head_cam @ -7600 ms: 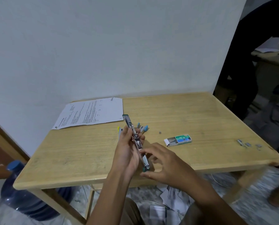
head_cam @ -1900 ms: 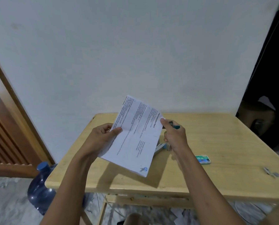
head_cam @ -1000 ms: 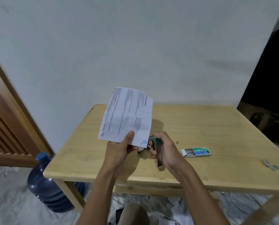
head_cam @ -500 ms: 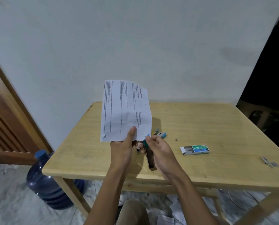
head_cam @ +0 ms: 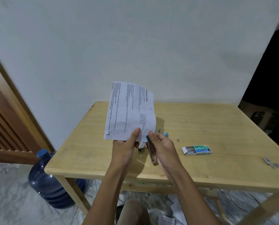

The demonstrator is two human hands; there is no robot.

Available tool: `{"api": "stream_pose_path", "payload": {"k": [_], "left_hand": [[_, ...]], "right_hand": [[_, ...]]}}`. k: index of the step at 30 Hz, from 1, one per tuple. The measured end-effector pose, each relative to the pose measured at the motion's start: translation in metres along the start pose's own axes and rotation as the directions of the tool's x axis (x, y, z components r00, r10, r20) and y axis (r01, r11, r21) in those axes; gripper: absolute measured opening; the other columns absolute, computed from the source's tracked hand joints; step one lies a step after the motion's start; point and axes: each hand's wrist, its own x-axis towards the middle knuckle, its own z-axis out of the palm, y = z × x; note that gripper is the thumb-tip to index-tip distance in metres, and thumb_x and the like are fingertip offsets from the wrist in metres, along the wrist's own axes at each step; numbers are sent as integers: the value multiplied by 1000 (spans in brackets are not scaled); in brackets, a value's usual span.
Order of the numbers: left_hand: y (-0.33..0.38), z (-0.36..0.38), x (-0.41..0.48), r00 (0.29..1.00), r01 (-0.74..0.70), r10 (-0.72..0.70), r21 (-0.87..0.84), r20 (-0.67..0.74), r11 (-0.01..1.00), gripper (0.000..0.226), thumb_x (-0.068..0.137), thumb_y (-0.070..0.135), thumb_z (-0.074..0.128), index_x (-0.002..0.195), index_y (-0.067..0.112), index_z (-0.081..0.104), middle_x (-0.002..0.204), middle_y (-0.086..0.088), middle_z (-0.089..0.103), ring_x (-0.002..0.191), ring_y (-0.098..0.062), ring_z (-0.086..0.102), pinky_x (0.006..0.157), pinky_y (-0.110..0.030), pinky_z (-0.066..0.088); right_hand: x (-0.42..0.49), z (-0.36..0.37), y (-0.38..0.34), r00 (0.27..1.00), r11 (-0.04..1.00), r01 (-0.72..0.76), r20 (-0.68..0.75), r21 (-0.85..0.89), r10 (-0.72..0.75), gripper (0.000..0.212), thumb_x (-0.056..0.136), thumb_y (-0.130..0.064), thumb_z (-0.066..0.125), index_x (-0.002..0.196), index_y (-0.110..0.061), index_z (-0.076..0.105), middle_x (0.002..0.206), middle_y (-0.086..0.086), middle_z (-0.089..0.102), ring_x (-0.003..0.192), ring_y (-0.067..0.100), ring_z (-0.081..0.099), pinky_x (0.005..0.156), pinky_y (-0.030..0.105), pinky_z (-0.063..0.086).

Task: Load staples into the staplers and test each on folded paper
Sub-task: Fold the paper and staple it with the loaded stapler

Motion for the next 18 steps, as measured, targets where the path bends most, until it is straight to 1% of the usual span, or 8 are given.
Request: {"api": "stream_pose_path", "payload": {"k": [1, 3, 6, 9, 11, 13, 16, 18], "left_hand": [[-1, -1, 1, 1000, 5, -5, -13, 6, 1000, 18, 91, 26, 69, 92, 8, 68, 68, 3, 62, 59, -11, 51, 56, -21, 46], [-2, -3, 2, 1000, 22, -21, -27, 10, 999, 22, 90, 27, 70, 98, 6, 69, 72, 0, 64, 60, -12, 51, 57, -24, 46], [-2, -3, 3, 999, 49, -48, -49, 27, 998, 27, 89, 28, 70, 108, 8, 69, 80, 2, 69, 61, -9, 56, 59, -23, 47], [-3, -2, 2, 997, 71, -69, -56, 31, 996, 24, 89, 29, 71, 102, 9, 70, 74, 6, 67, 61, -6, 58, 60, -21, 46], [-5, -3, 2, 996, 84, -82, -54, 30, 995, 26, 88, 31, 72, 96, 7, 70, 73, 1, 66, 63, -10, 57, 64, -27, 46], [-6, -3, 2, 995, 91, -90, -55, 32, 994, 32, 87, 34, 74, 93, 3, 70, 75, -6, 66, 66, -16, 58, 67, -34, 47], [-7, -2, 2, 994, 108, -107, -59, 28, 992, 28, 86, 35, 74, 95, 8, 72, 80, -5, 70, 70, -16, 61, 70, -36, 48], [-9, -1, 3, 993, 118, -116, -59, 29, 991, 25, 86, 35, 75, 97, 12, 74, 85, -3, 73, 76, -16, 66, 74, -36, 51]], "right_hand": [[-1, 0, -1, 1000, 1000, 0, -13, -11, 0, 39, 87, -42, 64, 106, -7, 67, 70, 7, 66, 37, 4, 51, 38, 23, 31], [-2, 1, -3, 1000, 1000, 2, -24, -10, -3, 46, 85, -42, 64, 109, -3, 66, 63, 3, 65, 33, 3, 46, 35, 21, 29], [-2, 0, -3, 999, 1000, -18, -31, 8, 19, 36, 90, -35, 65, 108, -4, 68, 54, -6, 63, 33, 2, 46, 33, 15, 32], [-4, 2, -5, 999, 1000, -24, -47, 9, 24, 31, 92, -30, 63, 106, -3, 68, 48, -8, 60, 30, 2, 44, 31, 14, 30], [-4, 2, -6, 998, 999, -9, -55, 31, 11, 31, 94, -24, 62, 107, 4, 66, 47, -8, 61, 30, 1, 47, 33, 10, 32], [-4, 2, -7, 998, 999, 1, -59, 50, 2, 27, 94, -20, 62, 104, 5, 66, 46, -9, 61, 30, 0, 49, 34, 7, 34], [-2, 3, -3, 997, 999, 23, -77, 31, -21, 21, 93, -21, 64, 93, -1, 69, 48, -9, 62, 33, 0, 50, 36, 8, 35], [0, 5, 0, 994, 999, 41, -106, 24, -38, 19, 92, -22, 67, 87, -5, 71, 55, -5, 68, 42, 1, 57, 41, 12, 42]]}}
